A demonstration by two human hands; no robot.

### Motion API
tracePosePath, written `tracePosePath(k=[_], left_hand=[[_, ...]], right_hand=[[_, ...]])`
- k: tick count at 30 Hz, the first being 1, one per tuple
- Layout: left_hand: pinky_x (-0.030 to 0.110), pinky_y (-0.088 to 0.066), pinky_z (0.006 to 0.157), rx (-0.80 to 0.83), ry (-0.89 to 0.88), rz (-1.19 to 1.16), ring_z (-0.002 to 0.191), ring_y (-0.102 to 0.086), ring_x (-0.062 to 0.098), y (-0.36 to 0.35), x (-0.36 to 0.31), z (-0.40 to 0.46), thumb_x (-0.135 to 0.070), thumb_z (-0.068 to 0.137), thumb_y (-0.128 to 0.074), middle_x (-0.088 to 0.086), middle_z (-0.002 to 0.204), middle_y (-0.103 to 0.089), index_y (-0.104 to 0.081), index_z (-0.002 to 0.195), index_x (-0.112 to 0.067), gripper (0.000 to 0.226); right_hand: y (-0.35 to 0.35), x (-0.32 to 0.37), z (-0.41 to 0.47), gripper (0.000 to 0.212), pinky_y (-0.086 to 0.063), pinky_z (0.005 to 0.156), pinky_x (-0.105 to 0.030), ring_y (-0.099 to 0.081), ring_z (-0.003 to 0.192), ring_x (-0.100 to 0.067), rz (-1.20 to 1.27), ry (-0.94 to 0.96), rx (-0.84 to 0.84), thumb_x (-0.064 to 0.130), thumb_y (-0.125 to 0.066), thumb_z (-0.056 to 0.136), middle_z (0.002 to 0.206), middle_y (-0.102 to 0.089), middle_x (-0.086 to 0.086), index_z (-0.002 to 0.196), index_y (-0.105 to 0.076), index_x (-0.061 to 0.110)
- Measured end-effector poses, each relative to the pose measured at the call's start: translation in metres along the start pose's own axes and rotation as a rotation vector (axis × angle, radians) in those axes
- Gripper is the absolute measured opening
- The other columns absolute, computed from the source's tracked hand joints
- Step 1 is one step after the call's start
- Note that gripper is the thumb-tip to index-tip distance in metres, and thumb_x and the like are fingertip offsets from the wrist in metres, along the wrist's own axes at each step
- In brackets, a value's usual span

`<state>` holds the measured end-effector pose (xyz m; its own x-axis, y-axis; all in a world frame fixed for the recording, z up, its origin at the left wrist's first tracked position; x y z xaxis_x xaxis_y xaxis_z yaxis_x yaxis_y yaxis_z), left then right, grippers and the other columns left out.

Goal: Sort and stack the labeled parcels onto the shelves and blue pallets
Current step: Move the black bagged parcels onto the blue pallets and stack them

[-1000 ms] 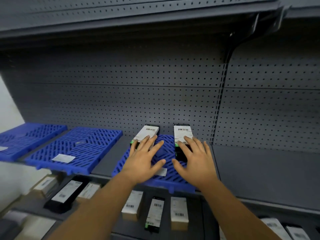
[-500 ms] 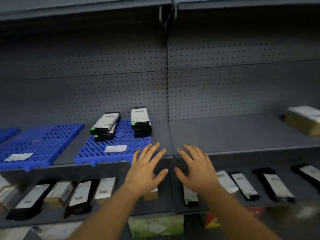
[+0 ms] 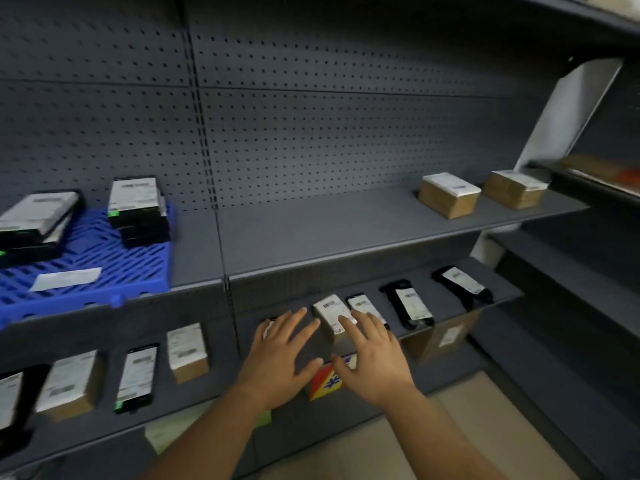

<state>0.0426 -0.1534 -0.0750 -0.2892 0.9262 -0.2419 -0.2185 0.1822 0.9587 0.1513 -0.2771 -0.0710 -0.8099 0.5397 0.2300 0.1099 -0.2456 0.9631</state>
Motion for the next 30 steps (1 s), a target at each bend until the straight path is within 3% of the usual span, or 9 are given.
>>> tracePosePath(k=[3,13,19,24,30], left_hand=[[0.042,0.004,0.119,0.021,0.022,0.019,0.148,0.006,0.012,-0.008,-0.007,0.016,-0.069,0.09,-0.022,-0.015,0.16,0.008,-0.003,0.15,-0.046,0.067],[0.039,0.012,0.117,0.109,0.15,0.056,0.147,0.012,0.011,-0.053,-0.013,0.088,-0.071,0.09,-0.022,-0.016,0.159,0.012,0.0,0.15,-0.046,0.069],[0.04,0.011,0.118,0.136,0.23,0.022,0.147,0.011,0.012,-0.117,-0.015,0.113,-0.071,0.09,-0.02,-0.017,0.159,0.012,-0.001,0.15,-0.046,0.068],[0.048,0.0,0.118,0.141,0.267,-0.013,0.148,-0.005,0.017,-0.171,-0.009,0.126,-0.078,0.083,-0.006,-0.012,0.161,-0.003,-0.01,0.15,-0.045,0.075],[0.051,-0.007,0.118,0.16,0.311,-0.008,0.148,-0.011,0.019,-0.223,0.015,0.141,-0.071,0.087,-0.02,-0.01,0.161,-0.008,-0.011,0.15,-0.045,0.068]], right_hand=[[-0.002,-0.015,0.009,0.075,-0.02,0.116,-0.047,-0.009,0.147,-0.022,0.015,0.021,0.003,0.067,-0.03,0.082,0.159,-0.018,0.004,0.149,-0.02,0.035],[-0.032,-0.092,0.075,0.076,-0.013,0.119,-0.046,-0.003,0.148,-0.018,0.063,0.128,0.103,0.07,-0.027,0.081,0.16,-0.012,0.009,0.149,-0.016,0.04],[-0.08,-0.14,0.1,0.075,-0.018,0.116,-0.054,-0.014,0.147,-0.025,0.147,0.174,0.141,0.069,-0.033,0.081,0.158,-0.022,0.003,0.148,-0.029,0.034],[-0.116,-0.172,0.111,0.075,-0.02,0.114,-0.054,-0.019,0.146,-0.027,0.174,0.175,0.154,0.067,-0.037,0.08,0.156,-0.028,0.002,0.146,-0.037,0.031],[-0.163,-0.191,0.123,0.071,-0.029,0.108,-0.058,-0.03,0.141,-0.03,0.184,0.146,0.155,0.064,-0.043,0.079,0.15,-0.039,0.002,0.142,-0.041,0.031]])
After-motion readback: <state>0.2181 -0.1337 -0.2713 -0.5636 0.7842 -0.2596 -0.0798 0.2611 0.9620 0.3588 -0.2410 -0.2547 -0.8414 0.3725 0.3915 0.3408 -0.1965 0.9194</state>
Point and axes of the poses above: each hand's wrist, its own z-axis towards the middle knuckle, its own y-axis out of the back of the hand, x = y × z, the point moved 8 cm from there along z, towards the middle knuckle
